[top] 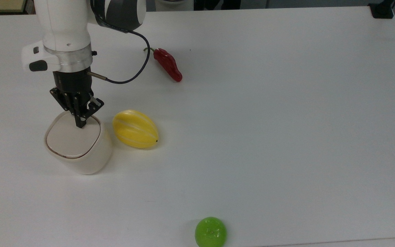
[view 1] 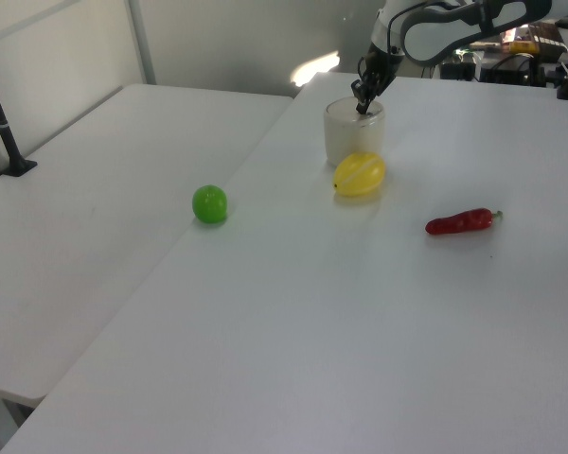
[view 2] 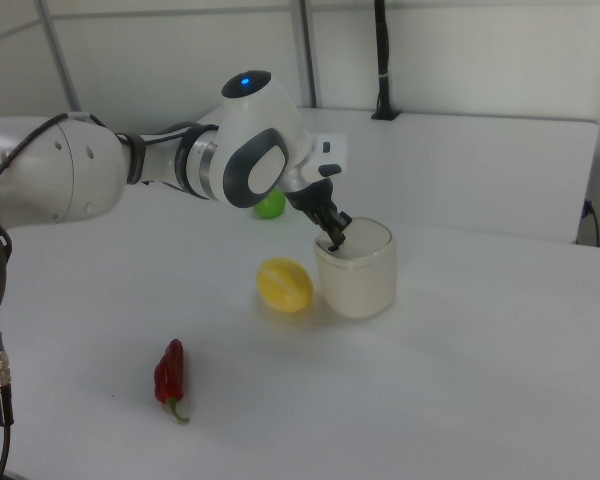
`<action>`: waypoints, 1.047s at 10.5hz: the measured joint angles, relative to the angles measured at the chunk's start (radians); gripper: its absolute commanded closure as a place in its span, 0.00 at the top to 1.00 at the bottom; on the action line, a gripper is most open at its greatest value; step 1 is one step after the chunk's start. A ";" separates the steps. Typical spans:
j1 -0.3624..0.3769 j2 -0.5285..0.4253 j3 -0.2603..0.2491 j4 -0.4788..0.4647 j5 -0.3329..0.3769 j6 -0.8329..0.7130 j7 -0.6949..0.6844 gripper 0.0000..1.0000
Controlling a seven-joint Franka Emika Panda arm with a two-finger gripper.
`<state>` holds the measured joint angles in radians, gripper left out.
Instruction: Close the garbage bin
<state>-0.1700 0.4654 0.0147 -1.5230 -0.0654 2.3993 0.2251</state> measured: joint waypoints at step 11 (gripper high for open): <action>0.010 -0.064 0.006 0.017 0.000 -0.125 -0.001 0.00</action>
<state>-0.1599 0.4017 0.0208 -1.5064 -0.0654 2.2744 0.2243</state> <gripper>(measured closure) 0.991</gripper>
